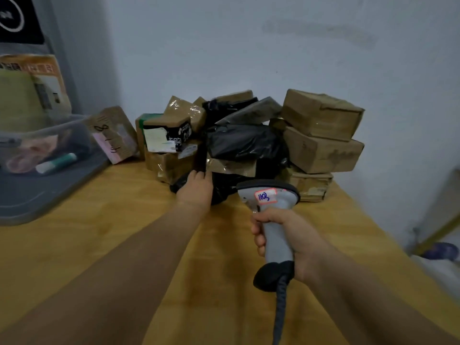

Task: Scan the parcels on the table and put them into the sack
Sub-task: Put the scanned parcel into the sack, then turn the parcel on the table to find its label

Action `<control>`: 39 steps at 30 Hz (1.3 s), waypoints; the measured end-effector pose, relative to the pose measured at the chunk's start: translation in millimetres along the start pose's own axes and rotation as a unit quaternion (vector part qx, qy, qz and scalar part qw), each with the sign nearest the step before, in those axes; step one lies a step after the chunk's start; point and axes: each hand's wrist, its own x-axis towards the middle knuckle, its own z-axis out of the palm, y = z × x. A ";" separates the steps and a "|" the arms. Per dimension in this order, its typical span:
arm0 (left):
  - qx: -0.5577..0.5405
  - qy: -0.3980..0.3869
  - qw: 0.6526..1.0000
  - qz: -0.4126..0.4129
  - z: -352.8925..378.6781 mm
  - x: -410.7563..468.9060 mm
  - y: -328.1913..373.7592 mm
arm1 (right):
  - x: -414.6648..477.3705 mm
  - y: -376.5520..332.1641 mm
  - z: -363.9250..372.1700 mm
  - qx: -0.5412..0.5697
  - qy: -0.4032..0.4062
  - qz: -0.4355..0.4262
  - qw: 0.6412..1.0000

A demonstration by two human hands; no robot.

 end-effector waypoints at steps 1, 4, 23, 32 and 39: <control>0.016 -0.018 1.000 0.000 -0.3 4.5 -1.0 | 3.5 0.2 0.1 -0.001 -0.001 0.001 1.000; 0.065 -0.043 0.997 0.027 -6.7 4.4 -1.7 | 6.4 1.9 2.3 -0.004 0.004 -0.003 1.000; -0.229 -0.073 0.970 -0.022 -100.1 -209.1 -83.0 | -129.0 60.2 23.6 -0.036 -0.053 0.049 0.997; -0.769 -0.051 0.604 -0.202 -140.4 -254.7 -98.5 | -160.3 68.7 34.2 -0.027 -0.063 0.030 0.997; -0.853 -0.100 0.468 -0.209 -132.1 -288.3 -113.5 | -168.7 72.0 38.8 -0.064 -0.045 0.003 0.997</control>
